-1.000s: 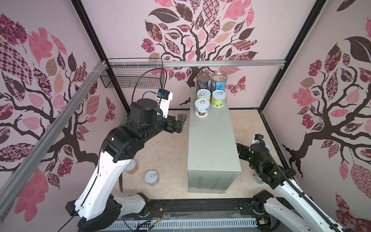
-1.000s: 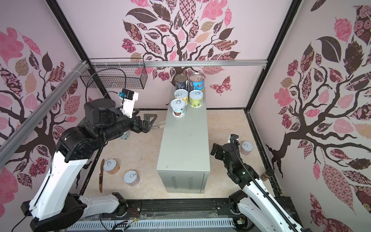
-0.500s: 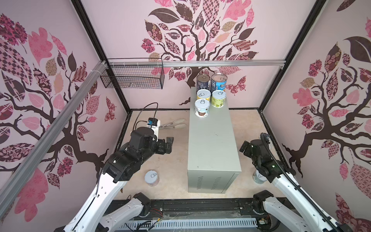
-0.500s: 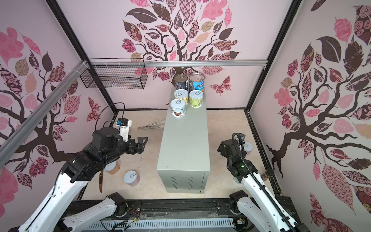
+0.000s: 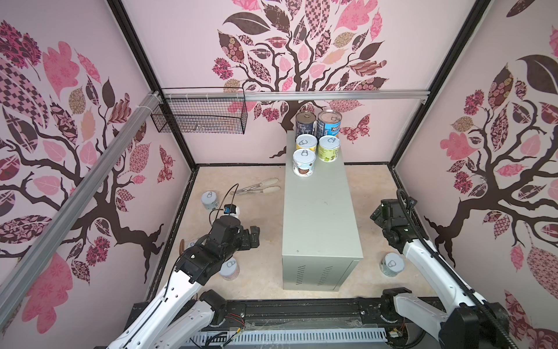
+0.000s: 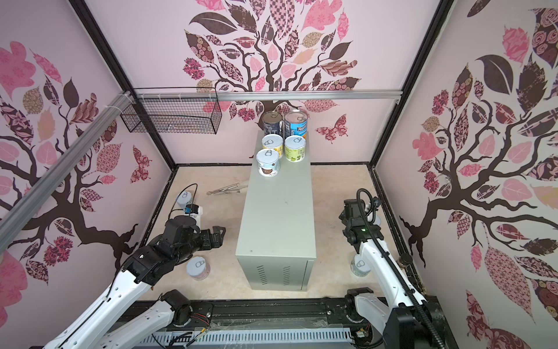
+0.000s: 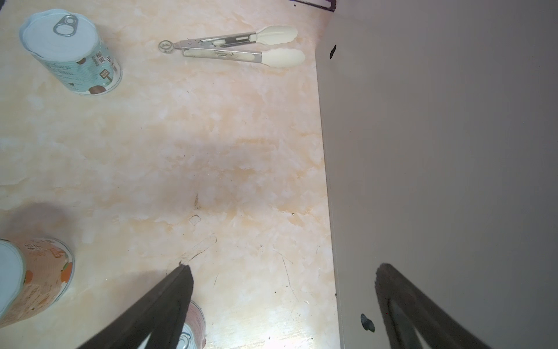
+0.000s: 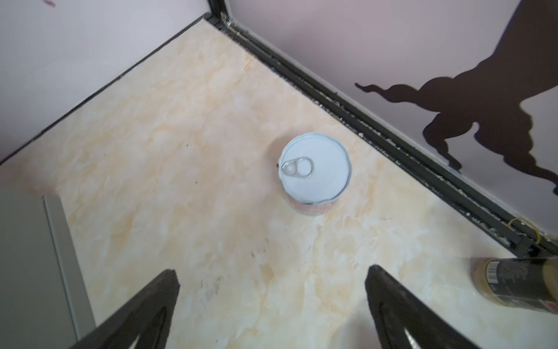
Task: Place and organize the canned foods onto the counter
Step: 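Close the right gripper on the pink-labelled floor can while the left gripper descends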
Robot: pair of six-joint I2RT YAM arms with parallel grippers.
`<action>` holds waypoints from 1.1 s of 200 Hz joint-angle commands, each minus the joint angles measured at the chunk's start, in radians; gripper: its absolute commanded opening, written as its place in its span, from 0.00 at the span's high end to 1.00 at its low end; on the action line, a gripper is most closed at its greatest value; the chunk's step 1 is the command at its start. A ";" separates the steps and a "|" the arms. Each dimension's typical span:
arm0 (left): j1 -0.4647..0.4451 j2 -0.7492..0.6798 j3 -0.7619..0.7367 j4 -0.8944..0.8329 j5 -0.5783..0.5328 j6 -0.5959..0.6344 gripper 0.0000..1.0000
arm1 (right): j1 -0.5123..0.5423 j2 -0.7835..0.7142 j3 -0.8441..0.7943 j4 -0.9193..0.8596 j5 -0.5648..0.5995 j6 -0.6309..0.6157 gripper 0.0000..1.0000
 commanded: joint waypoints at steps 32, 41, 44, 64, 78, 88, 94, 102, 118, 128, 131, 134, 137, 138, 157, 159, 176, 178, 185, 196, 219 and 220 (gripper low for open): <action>0.002 -0.014 -0.027 0.037 -0.052 -0.066 0.02 | -0.125 0.127 0.042 0.065 -0.040 0.009 0.00; 0.002 -0.003 -0.018 0.020 -0.054 -0.060 0.02 | -0.132 0.145 0.034 0.087 -0.043 0.014 0.00; 0.001 -0.001 -0.016 0.016 -0.056 -0.056 0.02 | -0.136 0.152 0.032 0.094 -0.046 0.017 0.00; 0.000 -0.004 0.001 -0.023 -0.081 -0.040 0.02 | -0.164 0.208 0.028 0.139 -0.077 0.019 0.00; -0.011 -0.037 -0.004 -0.020 -0.101 -0.038 0.02 | -0.195 0.263 0.042 0.140 -0.097 0.031 0.00; -0.012 -0.065 -0.019 -0.001 -0.104 -0.033 0.02 | -0.212 0.293 0.050 0.142 -0.099 0.032 0.00; -0.015 -0.074 -0.024 0.002 -0.107 -0.033 0.02 | -0.220 0.306 0.051 0.149 -0.096 0.030 0.00; -0.023 -0.073 -0.019 -0.006 -0.119 -0.033 0.02 | -0.228 0.320 0.051 0.159 -0.093 0.026 0.00; -0.042 -0.061 -0.013 -0.015 -0.129 -0.035 0.02 | -0.246 0.354 0.059 0.173 -0.096 0.017 0.00; -0.052 -0.063 -0.014 -0.014 -0.132 -0.034 0.02 | -0.259 0.378 0.069 0.179 -0.103 0.007 0.00; -0.055 -0.065 -0.014 -0.016 -0.135 -0.034 0.02 | -0.264 0.385 0.074 0.180 -0.105 0.006 0.00; -0.057 -0.066 -0.014 -0.016 -0.139 -0.035 0.02 | -0.268 0.392 0.077 0.181 -0.108 0.004 0.00; -0.060 -0.067 -0.012 -0.017 -0.143 -0.036 0.02 | -0.272 0.398 0.079 0.184 -0.112 0.002 0.00; -0.060 -0.068 -0.013 -0.018 -0.144 -0.035 0.02 | -0.274 0.400 0.080 0.184 -0.113 0.002 0.00; -0.070 -0.069 -0.012 -0.024 -0.157 -0.036 0.02 | -0.291 0.430 0.096 0.209 -0.134 -0.012 0.00; -0.071 -0.068 -0.012 -0.025 -0.156 -0.036 0.02 | -0.291 0.434 0.097 0.211 -0.137 -0.013 0.00; -0.076 -0.064 -0.012 -0.026 -0.162 -0.039 0.02 | -0.293 0.469 0.121 0.216 -0.148 -0.025 0.00; -0.077 -0.065 -0.012 -0.025 -0.162 -0.038 0.02 | -0.292 0.474 0.125 0.216 -0.149 -0.026 0.00; -0.078 -0.061 -0.011 -0.028 -0.163 -0.038 0.02 | -0.293 0.490 0.134 0.215 -0.151 -0.026 0.00; -0.080 -0.058 -0.011 -0.027 -0.166 -0.038 0.02 | -0.293 0.510 0.148 0.216 -0.154 -0.025 0.00; -0.084 -0.053 -0.011 -0.027 -0.170 -0.040 0.02 | -0.295 0.549 0.166 0.220 -0.156 -0.026 0.00; -0.084 -0.053 -0.010 -0.027 -0.172 -0.040 0.02 | -0.295 0.550 0.167 0.220 -0.156 -0.026 0.00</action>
